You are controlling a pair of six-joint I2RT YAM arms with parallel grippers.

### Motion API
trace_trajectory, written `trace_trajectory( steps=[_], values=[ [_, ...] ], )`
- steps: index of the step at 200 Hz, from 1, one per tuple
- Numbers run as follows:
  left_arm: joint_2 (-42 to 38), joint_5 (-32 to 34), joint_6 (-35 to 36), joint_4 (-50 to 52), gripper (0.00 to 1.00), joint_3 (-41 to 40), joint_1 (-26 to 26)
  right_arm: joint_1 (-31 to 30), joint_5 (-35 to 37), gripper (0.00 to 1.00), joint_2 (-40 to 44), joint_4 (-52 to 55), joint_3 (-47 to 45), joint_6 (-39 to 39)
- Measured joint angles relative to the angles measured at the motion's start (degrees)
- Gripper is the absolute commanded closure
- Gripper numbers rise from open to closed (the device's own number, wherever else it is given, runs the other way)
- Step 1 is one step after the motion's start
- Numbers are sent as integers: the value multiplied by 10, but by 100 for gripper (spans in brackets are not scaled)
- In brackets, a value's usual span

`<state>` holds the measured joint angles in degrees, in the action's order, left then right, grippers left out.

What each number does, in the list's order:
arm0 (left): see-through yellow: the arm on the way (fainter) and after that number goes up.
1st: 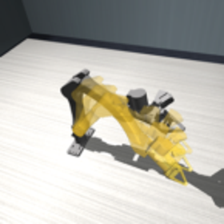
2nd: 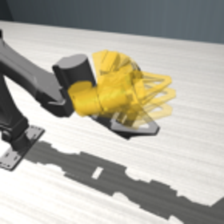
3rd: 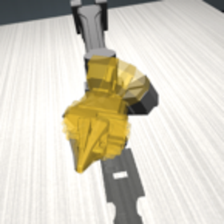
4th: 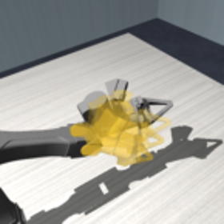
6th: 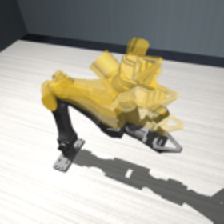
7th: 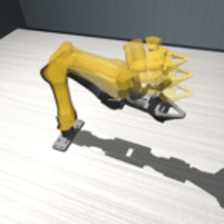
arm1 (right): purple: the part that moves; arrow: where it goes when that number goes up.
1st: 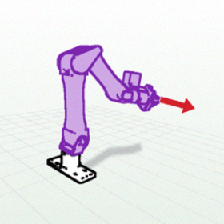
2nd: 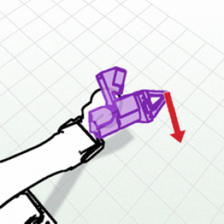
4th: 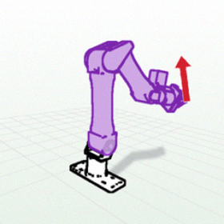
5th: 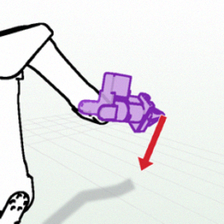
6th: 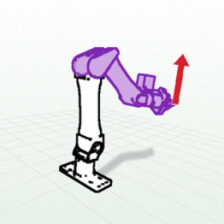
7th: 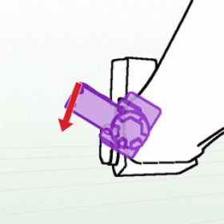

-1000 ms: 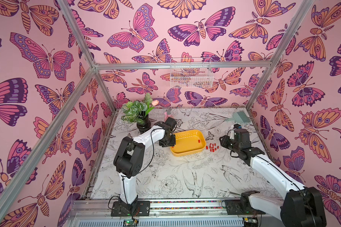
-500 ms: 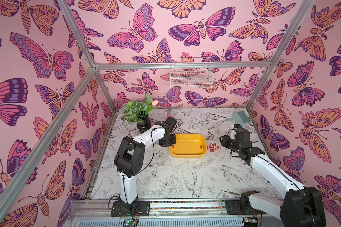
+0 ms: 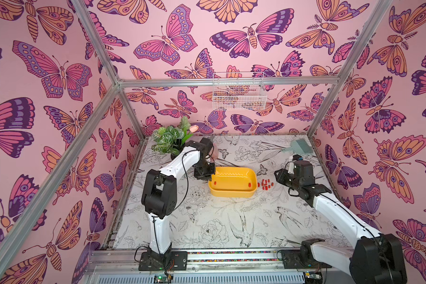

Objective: Take the screw protection sleeves out of the storage box
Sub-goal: Adjust the storage box at the center of the board.

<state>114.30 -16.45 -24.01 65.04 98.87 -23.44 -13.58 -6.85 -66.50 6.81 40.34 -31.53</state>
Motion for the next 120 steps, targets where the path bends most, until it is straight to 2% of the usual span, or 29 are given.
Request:
trace_trajectory(
  steps=[21, 66, 120],
  values=[
    [20, -31, 13, 34, 100, 28, 7, 1, -3, 69, 0, 0, 0, 0],
    [60, -94, 37, 69, 100, 16, 6, 1, -7, 69, 0, 0, 0, -1],
    [74, -97, 45, 78, 100, 2, 6, 1, -12, 69, -9, -3, 0, -1]
  ],
)
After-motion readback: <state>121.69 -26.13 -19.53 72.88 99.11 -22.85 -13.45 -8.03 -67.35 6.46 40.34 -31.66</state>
